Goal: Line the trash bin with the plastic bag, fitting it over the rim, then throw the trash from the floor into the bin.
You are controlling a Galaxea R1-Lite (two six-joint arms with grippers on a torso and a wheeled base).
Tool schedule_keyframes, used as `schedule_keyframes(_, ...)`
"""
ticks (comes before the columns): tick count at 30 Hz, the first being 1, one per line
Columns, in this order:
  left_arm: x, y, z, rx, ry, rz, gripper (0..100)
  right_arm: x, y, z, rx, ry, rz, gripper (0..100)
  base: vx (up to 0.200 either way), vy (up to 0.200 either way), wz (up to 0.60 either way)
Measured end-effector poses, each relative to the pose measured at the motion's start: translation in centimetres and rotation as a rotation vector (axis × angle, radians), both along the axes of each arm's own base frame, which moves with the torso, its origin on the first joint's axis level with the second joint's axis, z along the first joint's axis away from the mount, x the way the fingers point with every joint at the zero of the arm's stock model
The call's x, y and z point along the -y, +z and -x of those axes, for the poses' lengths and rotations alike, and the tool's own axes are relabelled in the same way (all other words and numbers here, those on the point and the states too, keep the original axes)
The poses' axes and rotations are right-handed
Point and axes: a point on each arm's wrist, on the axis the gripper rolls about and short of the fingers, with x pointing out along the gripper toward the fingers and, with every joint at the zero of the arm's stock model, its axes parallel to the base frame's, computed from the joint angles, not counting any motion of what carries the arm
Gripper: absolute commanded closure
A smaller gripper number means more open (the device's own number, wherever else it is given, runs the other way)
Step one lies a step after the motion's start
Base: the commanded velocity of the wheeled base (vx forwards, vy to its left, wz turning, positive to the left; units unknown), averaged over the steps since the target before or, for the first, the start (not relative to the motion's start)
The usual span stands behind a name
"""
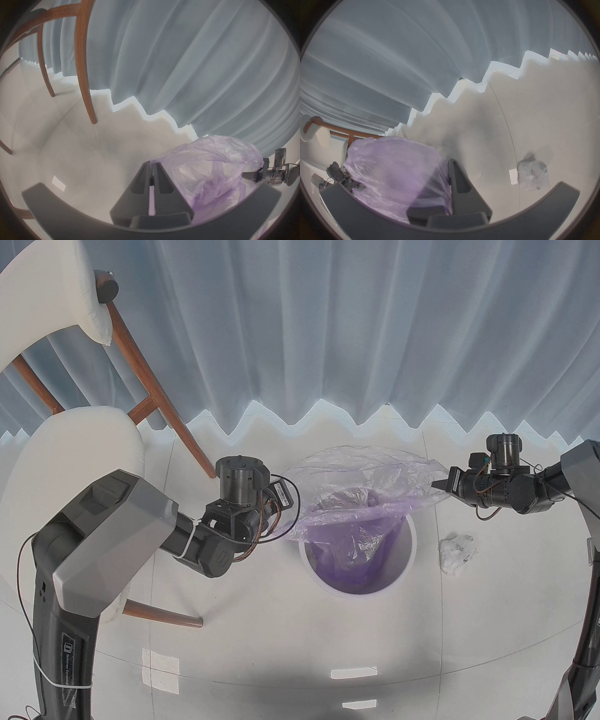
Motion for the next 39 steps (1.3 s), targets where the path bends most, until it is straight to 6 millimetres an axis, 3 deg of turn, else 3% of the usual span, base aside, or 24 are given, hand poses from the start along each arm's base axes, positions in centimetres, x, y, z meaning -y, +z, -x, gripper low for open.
schedule_keyframes(9,-0.8,-1.6,-2.2,-0.048,0.04,-0.009,100,0.3,-1.6,-2.5,-0.072,-0.035,0.014,100,0.0,0.0,0.0)
schedule_keyframes(19,-0.3,-3.5,-2.2,-0.096,0.038,0.0,100,0.2,-3.7,-2.9,-0.179,-0.037,0.022,100,0.0,0.0,0.0)
schedule_keyframes(31,-0.4,-5.1,-0.5,-0.232,0.026,-0.052,100,0.1,-4.4,-1.1,-0.299,0.004,0.004,100,0.0,0.0,0.0)
schedule_keyframes(39,-1.4,-6.1,1.3,-0.287,0.009,-0.073,100,-0.1,-5.0,1.7,-0.392,0.047,-0.002,100,0.0,0.0,0.0)
